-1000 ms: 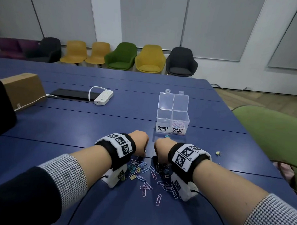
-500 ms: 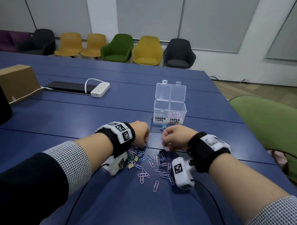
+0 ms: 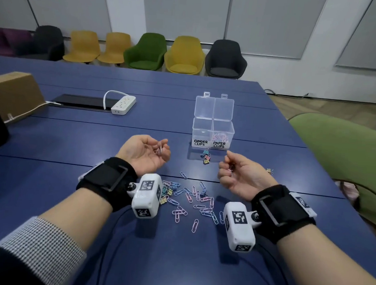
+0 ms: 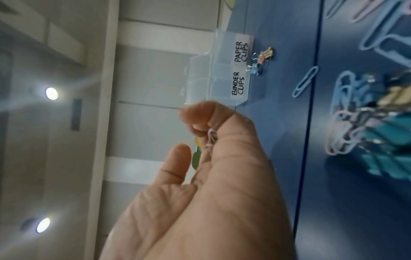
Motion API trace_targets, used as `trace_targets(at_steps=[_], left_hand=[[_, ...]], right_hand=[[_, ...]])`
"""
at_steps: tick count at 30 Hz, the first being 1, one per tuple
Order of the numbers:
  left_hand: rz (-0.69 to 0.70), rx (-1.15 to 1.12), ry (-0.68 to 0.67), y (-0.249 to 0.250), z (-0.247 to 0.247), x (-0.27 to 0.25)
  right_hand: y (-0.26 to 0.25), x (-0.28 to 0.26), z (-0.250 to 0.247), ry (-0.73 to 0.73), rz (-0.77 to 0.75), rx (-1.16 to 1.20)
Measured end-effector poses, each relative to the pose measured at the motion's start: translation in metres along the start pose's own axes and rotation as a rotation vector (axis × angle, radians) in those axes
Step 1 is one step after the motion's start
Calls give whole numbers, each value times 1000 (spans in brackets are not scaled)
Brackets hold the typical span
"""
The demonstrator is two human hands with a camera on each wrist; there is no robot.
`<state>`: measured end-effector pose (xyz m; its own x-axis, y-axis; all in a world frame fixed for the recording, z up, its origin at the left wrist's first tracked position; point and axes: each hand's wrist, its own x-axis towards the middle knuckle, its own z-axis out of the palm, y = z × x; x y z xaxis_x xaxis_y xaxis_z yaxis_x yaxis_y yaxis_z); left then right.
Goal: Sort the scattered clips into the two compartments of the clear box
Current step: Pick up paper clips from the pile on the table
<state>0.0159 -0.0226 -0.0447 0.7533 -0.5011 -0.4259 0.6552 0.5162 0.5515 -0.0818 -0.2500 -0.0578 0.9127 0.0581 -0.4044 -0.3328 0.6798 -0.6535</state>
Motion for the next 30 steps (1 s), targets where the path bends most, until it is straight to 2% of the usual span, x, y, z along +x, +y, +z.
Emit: trace_targets(at_steps=[2,4,6,7,8,10,11,12,14,19,30], left_hand=[[-45,71,-6,-5,-1,-5],[-96,264,-11,-10,4,-10],[-116,581,-1,-16,7,-14],[-96,794,1,-19,7,-14],[-61,1061,-11,-22,8,-17],[0,1663,-60,-29,10,-24],[17,1891,-95,-33,11,-27],[26,2022,-130,-37,13,-31],[34,2135,-167,-45,15,-34],[105,2334,-185,-56,18,-29],[109,2376,-349,-60,23,-19]], right_hand=[[-4,-4,2,8,35,-153],[-9,-8,3,18,54,-275],[-12,-14,5,48,51,-434],[-12,-16,4,71,30,-586],[-12,-20,4,86,3,-804],[-9,-28,3,61,-25,-1389],[-6,-31,3,17,-26,-1679],[-4,-33,2,-35,-14,-1901],[1,-35,4,-97,24,-2081],[19,-33,15,-161,-20,-2170],[39,-15,34,-210,-113,-2253]])
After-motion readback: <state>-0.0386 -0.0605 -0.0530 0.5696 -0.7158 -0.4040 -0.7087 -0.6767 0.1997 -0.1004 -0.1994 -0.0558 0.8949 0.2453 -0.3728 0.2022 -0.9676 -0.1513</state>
